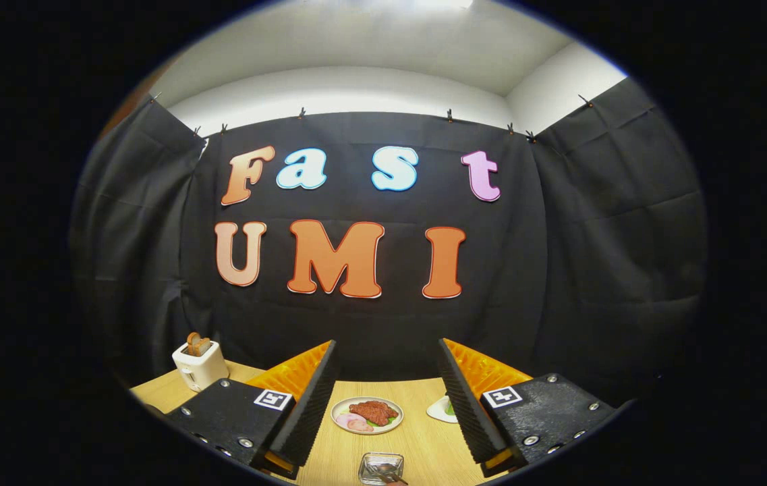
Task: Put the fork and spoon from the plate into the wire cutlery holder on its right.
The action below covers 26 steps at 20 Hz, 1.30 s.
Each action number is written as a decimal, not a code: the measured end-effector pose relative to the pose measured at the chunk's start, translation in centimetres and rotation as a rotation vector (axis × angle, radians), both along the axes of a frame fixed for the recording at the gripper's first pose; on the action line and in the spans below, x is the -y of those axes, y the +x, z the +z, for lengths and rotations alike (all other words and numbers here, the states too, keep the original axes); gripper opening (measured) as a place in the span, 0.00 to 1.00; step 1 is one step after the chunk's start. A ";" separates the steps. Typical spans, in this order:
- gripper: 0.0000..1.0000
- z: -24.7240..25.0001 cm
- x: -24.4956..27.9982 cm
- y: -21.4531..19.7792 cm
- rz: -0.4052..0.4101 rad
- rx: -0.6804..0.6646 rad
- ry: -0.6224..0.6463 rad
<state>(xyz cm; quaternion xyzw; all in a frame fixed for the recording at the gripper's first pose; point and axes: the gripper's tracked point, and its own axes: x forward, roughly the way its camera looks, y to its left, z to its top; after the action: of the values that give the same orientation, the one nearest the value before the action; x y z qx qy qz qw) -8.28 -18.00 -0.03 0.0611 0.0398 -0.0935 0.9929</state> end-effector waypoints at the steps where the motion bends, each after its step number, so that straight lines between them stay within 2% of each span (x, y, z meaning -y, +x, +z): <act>1: 0.87 0.1 -0.3 0.0 0.008 0.005 -0.002; 15: 0.87 -0.1 -1.4 -0.8 0.082 0.022 -0.018; 20: 0.88 -1.0 -0.2 -1.0 0.064 0.011 0.044; 26: 0.88 -2.4 -1.1 -0.1 0.086 -0.017 0.067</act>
<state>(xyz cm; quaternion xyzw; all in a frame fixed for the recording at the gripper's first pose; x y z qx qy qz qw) -8.35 -16.90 -2.47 0.0919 0.0538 -0.0498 0.9931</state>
